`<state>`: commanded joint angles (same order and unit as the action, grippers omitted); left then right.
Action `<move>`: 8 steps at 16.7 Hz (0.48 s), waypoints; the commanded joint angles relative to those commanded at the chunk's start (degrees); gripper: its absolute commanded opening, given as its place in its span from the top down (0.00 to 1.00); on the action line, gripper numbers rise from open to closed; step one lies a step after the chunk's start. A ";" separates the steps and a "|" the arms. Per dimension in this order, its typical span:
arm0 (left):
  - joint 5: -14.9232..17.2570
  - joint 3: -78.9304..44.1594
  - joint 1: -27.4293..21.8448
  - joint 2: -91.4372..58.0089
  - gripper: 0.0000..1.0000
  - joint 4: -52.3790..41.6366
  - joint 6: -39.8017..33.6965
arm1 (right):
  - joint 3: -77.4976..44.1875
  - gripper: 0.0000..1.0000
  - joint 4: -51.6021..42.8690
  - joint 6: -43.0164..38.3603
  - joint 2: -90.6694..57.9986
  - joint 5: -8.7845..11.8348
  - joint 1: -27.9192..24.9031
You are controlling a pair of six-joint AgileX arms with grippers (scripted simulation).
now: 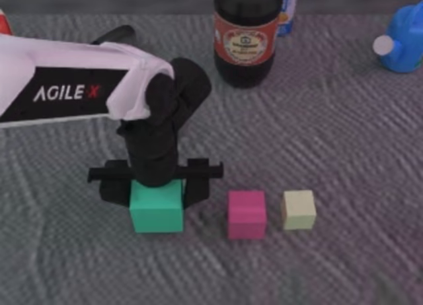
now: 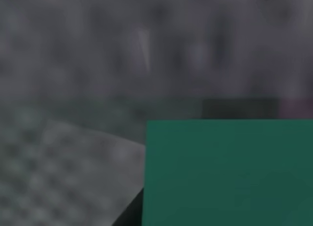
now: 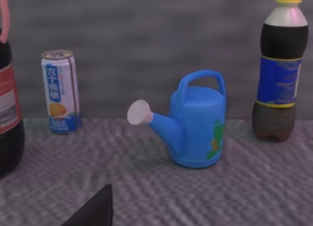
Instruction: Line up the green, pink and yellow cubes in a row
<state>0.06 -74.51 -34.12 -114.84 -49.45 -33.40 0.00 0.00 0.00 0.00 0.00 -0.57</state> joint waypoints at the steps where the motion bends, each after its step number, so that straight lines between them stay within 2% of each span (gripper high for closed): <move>1: 0.00 0.00 0.00 0.00 0.70 0.00 0.00 | 0.00 0.00 0.00 0.00 0.00 0.00 0.00; 8: 0.00 0.00 0.00 0.00 0.17 0.00 0.00 | 0.00 0.00 0.00 0.00 0.00 0.00 0.00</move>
<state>0.06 -74.51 -34.12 -114.84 -49.45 -33.40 0.00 0.00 0.00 0.00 0.00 -0.57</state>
